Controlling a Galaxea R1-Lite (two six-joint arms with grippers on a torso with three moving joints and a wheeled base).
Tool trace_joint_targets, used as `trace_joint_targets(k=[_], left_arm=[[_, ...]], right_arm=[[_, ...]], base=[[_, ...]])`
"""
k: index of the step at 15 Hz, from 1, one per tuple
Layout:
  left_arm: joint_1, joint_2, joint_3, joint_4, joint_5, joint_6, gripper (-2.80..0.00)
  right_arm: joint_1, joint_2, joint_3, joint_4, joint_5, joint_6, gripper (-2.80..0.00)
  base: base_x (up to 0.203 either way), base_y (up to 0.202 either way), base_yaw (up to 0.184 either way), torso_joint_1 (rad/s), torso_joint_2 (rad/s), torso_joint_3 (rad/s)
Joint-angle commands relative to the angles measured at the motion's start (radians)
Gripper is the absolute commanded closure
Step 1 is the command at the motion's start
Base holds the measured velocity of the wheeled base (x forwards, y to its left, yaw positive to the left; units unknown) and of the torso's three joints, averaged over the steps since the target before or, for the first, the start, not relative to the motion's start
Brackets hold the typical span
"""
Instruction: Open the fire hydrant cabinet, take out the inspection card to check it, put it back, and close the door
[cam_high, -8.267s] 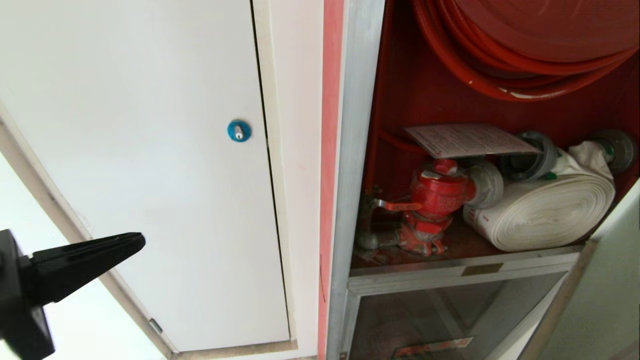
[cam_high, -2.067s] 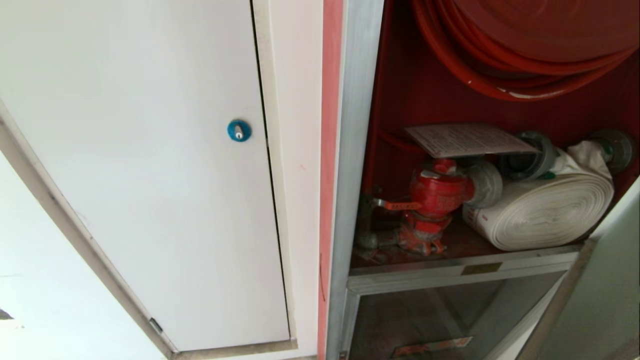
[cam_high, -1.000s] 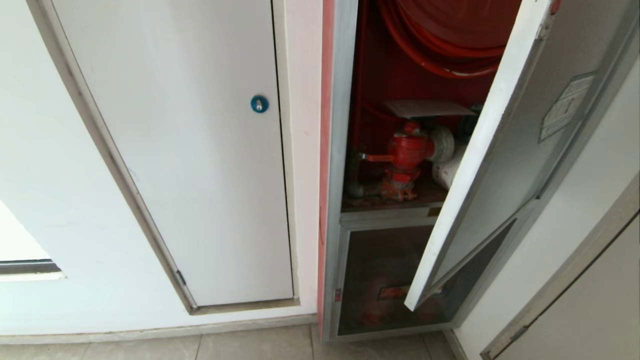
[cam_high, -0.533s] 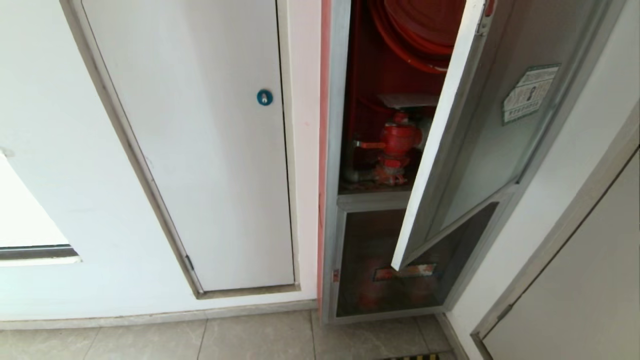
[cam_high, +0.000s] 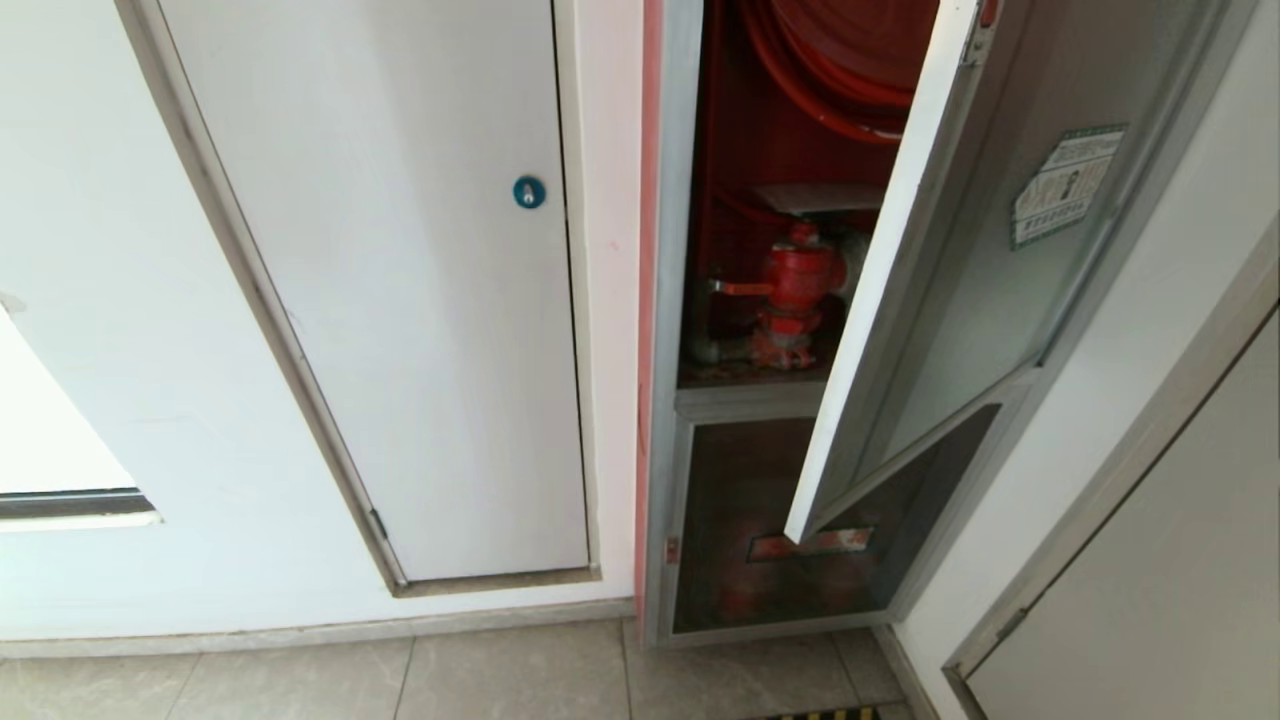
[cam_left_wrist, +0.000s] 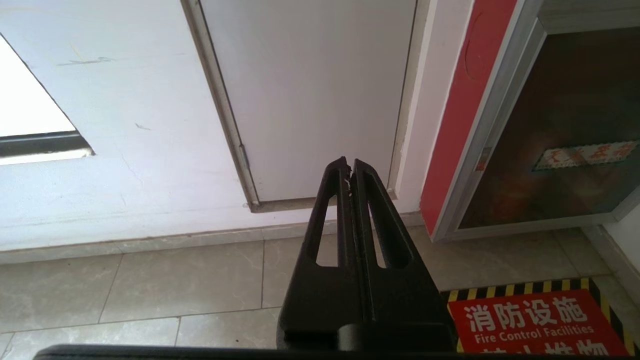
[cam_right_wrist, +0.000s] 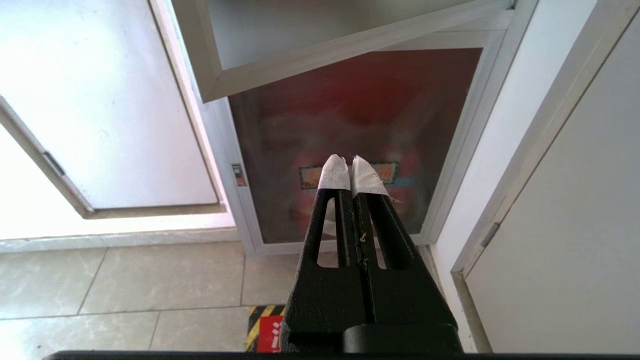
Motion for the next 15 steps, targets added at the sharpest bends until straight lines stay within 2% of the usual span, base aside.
trace_joint_targets(k=[1, 15], left_arm=[[0.0, -0.002, 0.0, 0.0, 0.0, 0.0, 0.0], [0.0, -0.002, 0.0, 0.0, 0.003, -0.007, 0.0]], right_arm=[[0.001, 0.002, 0.003, 0.0, 0.001, 0.0, 0.0], [0.001, 0.003, 0.003, 0.001, 0.001, 0.003, 0.0]], base=[[0.0, 0.0, 0.0, 0.0, 0.0, 0.0], [0.0, 0.0, 0.0, 0.0, 0.0, 0.0]])
